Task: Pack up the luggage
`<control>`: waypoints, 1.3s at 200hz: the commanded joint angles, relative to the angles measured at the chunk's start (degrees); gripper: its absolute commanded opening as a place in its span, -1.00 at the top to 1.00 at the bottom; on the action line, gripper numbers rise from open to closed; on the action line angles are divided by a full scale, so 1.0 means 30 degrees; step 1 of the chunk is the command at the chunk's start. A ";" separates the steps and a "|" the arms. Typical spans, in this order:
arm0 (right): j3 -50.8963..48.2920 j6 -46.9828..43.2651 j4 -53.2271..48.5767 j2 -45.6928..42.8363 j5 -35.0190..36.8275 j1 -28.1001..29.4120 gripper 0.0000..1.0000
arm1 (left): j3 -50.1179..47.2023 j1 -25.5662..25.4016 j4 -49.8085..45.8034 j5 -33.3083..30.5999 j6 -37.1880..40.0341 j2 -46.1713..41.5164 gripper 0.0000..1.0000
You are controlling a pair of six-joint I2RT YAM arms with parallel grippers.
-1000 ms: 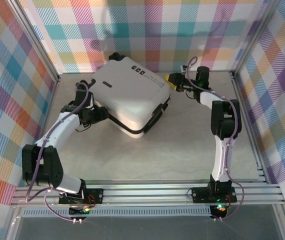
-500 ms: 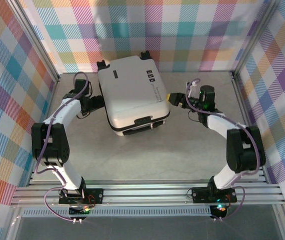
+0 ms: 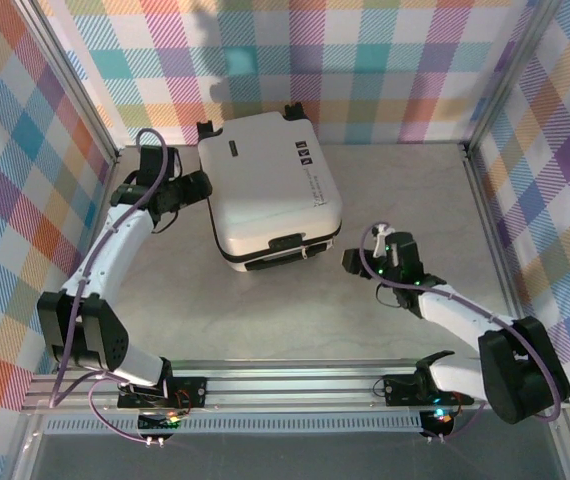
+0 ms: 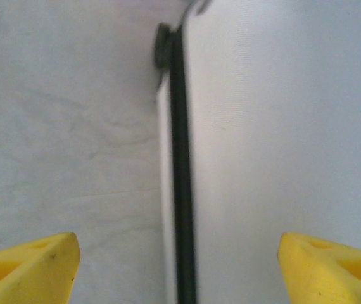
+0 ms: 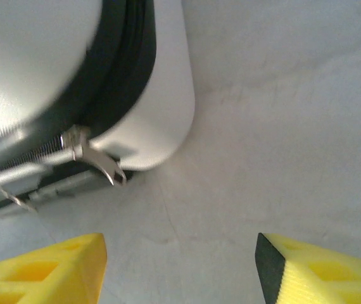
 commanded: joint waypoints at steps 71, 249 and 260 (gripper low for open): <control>0.1418 -0.1799 0.2508 0.2633 0.3401 0.2515 -0.02 | 0.2070 -0.3285 -0.0629 -0.0877 0.0128 0.0137 -0.65; 0.3185 -0.2757 0.3194 0.5113 0.3205 0.3252 1.00 | -0.1751 -0.3931 -0.0509 -0.3597 -0.1330 -0.2037 -0.66; 0.3158 -0.3032 0.2999 0.4873 0.3233 0.3252 1.00 | -0.2444 -0.3903 -0.0580 -0.4102 -0.1506 -0.2745 -0.66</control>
